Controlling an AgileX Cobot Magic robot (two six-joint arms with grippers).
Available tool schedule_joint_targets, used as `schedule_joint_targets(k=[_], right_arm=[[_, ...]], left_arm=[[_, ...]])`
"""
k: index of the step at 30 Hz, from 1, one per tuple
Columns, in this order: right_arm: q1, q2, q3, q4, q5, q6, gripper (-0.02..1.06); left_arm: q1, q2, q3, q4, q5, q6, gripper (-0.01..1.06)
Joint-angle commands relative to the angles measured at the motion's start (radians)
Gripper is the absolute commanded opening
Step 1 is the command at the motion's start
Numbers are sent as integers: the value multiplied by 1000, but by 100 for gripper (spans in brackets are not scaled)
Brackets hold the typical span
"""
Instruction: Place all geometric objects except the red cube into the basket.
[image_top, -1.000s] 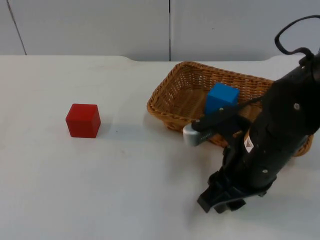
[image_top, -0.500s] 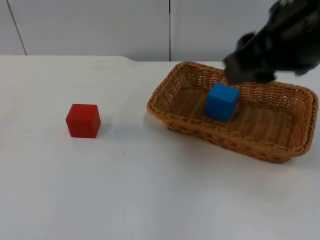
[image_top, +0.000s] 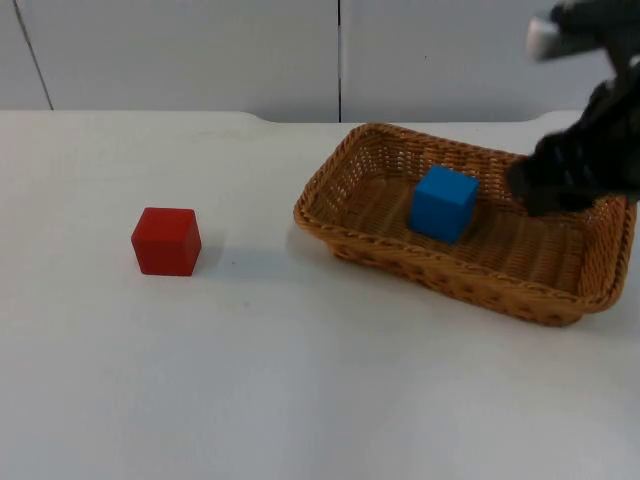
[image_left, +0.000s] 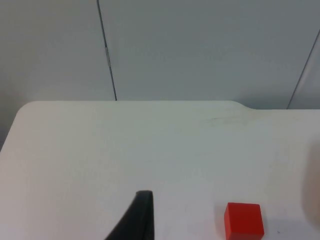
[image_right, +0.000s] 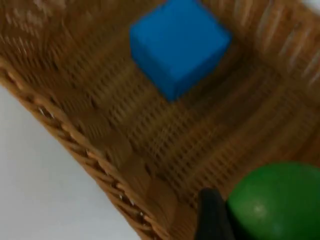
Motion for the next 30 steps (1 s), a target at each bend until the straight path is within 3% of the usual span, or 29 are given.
schedule_joint_targets(k=[1, 2, 3, 6, 8, 16, 20, 27, 30], right_arm=[[-4, 31, -2, -6, -42, -3, 31], [-4, 54, -2, -3, -56, 6, 44], [-4, 54, -2, -3, -56, 6, 44], [-4, 87, -2, -3, -103, 11, 99], [-4, 87, -2, -3, -117, 11, 105], [-4, -21, -2, -6, -109, -21, 104], [-4, -242, -2, -6, -97, -95, 104], [-4, -541, -2, -11, -80, -105, 104], [-18, -634, -2, -90, -34, -101, 104]], left_arm=[[3, -3, 4, 8, -12, 1, 104], [3, -3, 4, 10, -12, 1, 104], [3, -3, 4, 10, -12, 1, 104], [3, -3, 4, 10, -12, 1, 104], [3, -3, 4, 10, -14, 1, 104], [3, -3, 4, 10, -25, 1, 104], [3, -3, 4, 11, -27, 1, 104], [3, -3, 4, 11, -30, 1, 104], [3, -3, 4, 11, -49, 1, 104]])
